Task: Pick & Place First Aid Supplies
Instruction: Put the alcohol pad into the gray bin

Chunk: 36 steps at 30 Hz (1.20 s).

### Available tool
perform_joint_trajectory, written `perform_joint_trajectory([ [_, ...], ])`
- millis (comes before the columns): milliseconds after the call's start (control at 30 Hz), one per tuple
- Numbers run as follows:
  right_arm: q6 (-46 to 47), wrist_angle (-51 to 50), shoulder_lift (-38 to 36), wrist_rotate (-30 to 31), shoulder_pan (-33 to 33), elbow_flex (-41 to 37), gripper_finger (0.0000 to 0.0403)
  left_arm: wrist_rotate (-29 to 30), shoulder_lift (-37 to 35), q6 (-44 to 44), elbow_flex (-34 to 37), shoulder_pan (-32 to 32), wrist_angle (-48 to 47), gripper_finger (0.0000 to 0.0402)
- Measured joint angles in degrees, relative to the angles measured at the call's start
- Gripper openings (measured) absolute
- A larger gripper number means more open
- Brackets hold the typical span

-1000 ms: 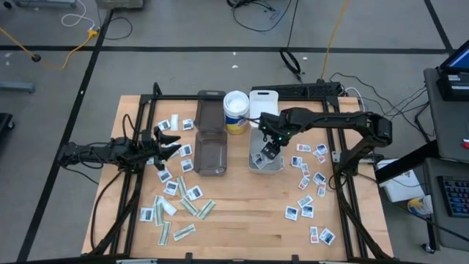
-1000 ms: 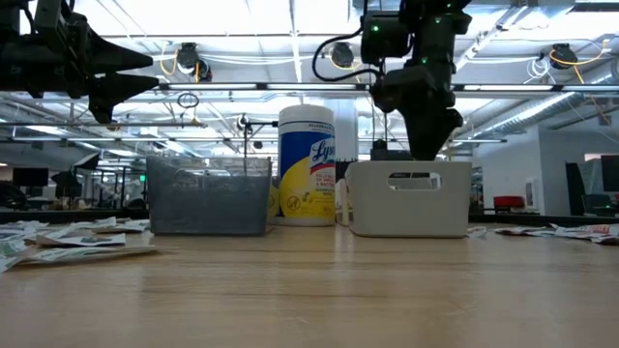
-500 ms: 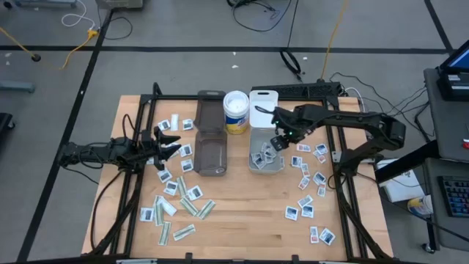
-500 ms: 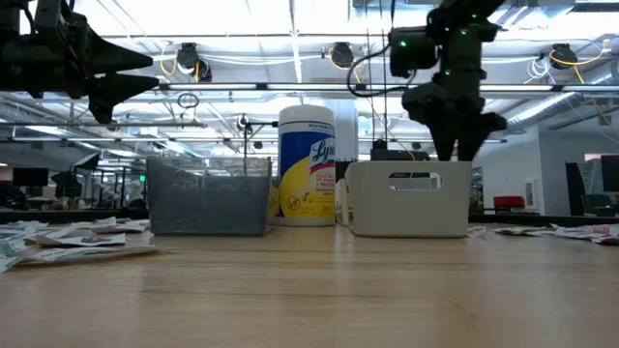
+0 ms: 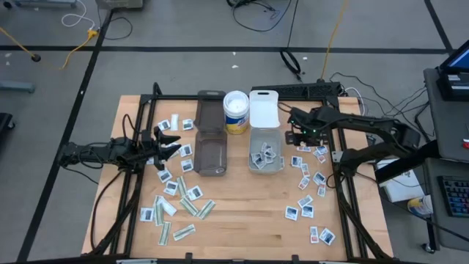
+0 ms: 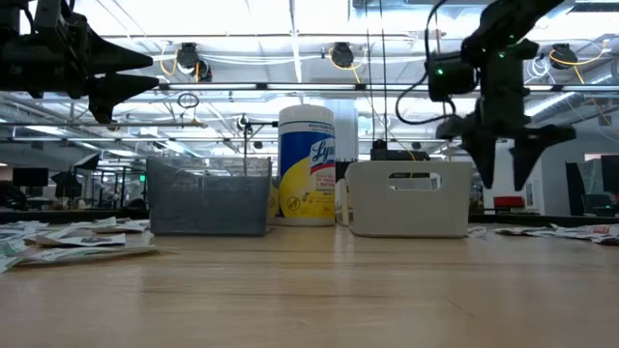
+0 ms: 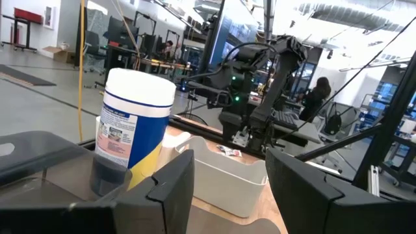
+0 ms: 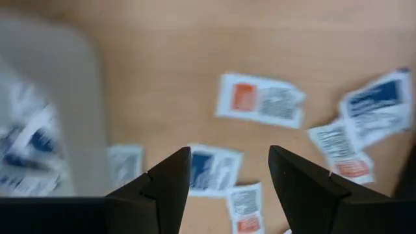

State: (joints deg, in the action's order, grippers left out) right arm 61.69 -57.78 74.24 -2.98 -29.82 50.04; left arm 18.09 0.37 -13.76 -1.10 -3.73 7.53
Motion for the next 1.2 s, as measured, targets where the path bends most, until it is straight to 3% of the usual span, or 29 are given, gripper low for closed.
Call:
perform_joint_trajectory([
  [233, 4.98, -1.34, -2.35, 2.98, -4.56, -3.97, 0.0201, 0.0, -0.01, 0.0, 0.01, 0.0, 0.0, 0.0196],
  [733, 6.64, -1.38, -5.9, 3.06, -13.6, -11.06, 0.0201, 0.0, 0.01, -0.01, 0.0, 0.0, 0.0, 0.0196],
  [1200, 6.64, 7.21, -6.1, 3.35, -18.29, -16.26, 0.0201, 0.0, 0.01, 0.0, 0.02, 0.0, 0.0, 0.0196],
])
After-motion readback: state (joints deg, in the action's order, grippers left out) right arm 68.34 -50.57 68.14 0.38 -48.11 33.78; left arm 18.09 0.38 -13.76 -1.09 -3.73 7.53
